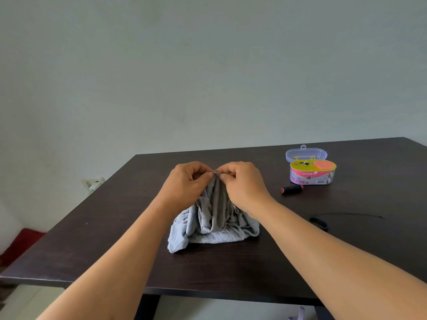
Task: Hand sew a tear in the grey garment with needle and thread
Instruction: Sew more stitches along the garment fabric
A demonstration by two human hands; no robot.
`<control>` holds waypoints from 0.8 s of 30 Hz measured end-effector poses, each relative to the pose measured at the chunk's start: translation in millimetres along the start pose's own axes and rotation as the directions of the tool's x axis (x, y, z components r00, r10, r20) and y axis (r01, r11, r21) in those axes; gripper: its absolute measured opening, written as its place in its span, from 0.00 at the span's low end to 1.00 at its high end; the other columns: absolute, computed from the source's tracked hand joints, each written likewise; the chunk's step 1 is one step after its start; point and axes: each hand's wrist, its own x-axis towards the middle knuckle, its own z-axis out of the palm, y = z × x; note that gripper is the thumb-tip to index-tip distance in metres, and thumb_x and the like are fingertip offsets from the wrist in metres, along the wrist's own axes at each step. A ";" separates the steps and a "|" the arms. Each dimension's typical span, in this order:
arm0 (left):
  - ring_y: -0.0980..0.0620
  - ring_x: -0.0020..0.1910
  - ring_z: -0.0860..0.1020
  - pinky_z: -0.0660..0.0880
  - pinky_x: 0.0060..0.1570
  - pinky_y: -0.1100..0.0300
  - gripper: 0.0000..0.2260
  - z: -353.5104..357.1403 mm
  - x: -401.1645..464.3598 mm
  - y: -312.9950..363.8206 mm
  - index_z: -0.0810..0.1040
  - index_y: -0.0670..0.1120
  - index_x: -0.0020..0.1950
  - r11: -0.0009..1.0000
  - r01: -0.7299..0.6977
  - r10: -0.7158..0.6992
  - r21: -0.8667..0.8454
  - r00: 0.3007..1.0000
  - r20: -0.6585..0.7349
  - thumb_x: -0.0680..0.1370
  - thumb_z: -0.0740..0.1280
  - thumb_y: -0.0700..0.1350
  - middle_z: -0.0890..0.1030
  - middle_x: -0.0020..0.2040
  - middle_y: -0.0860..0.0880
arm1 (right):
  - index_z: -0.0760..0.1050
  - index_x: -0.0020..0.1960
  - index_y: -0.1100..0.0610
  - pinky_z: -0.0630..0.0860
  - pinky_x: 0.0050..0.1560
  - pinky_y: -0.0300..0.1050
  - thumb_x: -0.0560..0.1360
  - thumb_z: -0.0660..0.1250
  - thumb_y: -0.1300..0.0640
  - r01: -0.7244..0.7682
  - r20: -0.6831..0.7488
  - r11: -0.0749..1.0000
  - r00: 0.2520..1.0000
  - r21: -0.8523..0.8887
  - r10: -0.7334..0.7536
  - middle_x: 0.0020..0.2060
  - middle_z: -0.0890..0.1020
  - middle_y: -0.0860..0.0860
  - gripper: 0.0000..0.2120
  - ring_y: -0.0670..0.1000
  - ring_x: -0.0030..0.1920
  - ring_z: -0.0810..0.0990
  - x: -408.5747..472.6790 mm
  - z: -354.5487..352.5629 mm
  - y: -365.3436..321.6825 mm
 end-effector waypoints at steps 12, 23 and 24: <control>0.62 0.30 0.74 0.72 0.36 0.63 0.08 -9.3 7.0 -2.9 0.79 0.56 0.45 0.989 0.022 -0.043 0.148 0.990 0.137 0.82 0.64 0.46 0.81 0.36 0.55 | 0.83 0.46 0.53 0.76 0.48 0.41 0.78 0.66 0.63 -0.071 0.157 0.997 0.985 -0.036 0.076 0.42 0.84 0.48 0.09 0.47 0.45 0.81 8.2 -8.8 0.9; 0.52 0.43 0.83 0.81 0.50 0.55 0.07 2.0 0.8 -7.9 0.83 0.46 0.47 0.952 0.199 -0.161 -0.234 0.972 0.172 0.82 0.66 0.43 0.86 0.44 0.46 | 0.82 0.43 0.52 0.76 0.44 0.37 0.77 0.68 0.65 -0.208 0.224 0.946 0.963 0.249 0.153 0.40 0.83 0.48 0.10 0.42 0.40 0.79 5.0 -9.0 -0.2; 0.49 0.44 0.83 0.81 0.51 0.52 0.07 3.8 0.1 -8.7 0.83 0.46 0.48 0.939 0.216 -0.173 -0.267 0.969 0.176 0.82 0.66 0.43 0.86 0.44 0.45 | 0.81 0.43 0.52 0.74 0.42 0.34 0.77 0.68 0.65 -0.216 0.222 0.938 0.962 0.270 0.158 0.40 0.83 0.47 0.10 0.41 0.39 0.79 3.9 -8.5 -0.2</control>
